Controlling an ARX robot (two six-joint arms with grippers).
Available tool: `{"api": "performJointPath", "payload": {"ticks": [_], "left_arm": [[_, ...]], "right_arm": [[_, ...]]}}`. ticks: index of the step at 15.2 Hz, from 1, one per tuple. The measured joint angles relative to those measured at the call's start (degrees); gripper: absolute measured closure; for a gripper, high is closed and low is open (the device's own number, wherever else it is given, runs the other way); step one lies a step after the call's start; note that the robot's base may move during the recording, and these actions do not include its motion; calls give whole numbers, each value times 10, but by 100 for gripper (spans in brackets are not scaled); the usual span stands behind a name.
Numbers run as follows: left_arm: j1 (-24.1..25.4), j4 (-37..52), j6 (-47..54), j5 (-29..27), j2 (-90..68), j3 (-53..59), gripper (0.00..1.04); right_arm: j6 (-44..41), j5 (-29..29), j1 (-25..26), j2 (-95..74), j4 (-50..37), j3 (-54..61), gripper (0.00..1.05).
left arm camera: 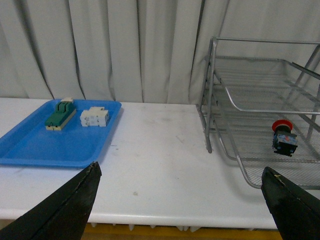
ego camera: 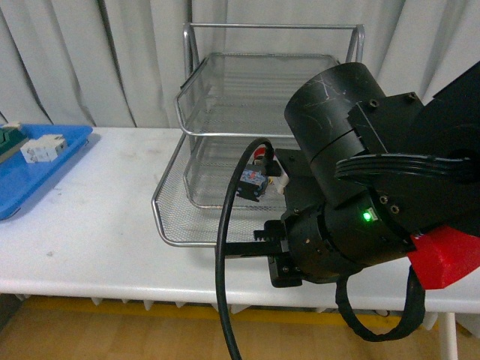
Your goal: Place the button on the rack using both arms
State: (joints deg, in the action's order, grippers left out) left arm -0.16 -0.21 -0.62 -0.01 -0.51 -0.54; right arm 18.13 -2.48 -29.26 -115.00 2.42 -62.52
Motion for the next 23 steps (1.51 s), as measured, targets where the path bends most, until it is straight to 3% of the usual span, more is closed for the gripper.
{"api": "performJointPath", "payload": {"ticks": [13,20,23], "left_arm": [[0,0,0,0,0,0,7],[0,0,0,0,0,0,7],[0,0,0,0,0,0,7]], "right_arm": [[-43,6,88,-92,11,-161,103],[-69,2,112,-143,26,-246,103],[-57,-1,112,-134,7,-227,103]]}}
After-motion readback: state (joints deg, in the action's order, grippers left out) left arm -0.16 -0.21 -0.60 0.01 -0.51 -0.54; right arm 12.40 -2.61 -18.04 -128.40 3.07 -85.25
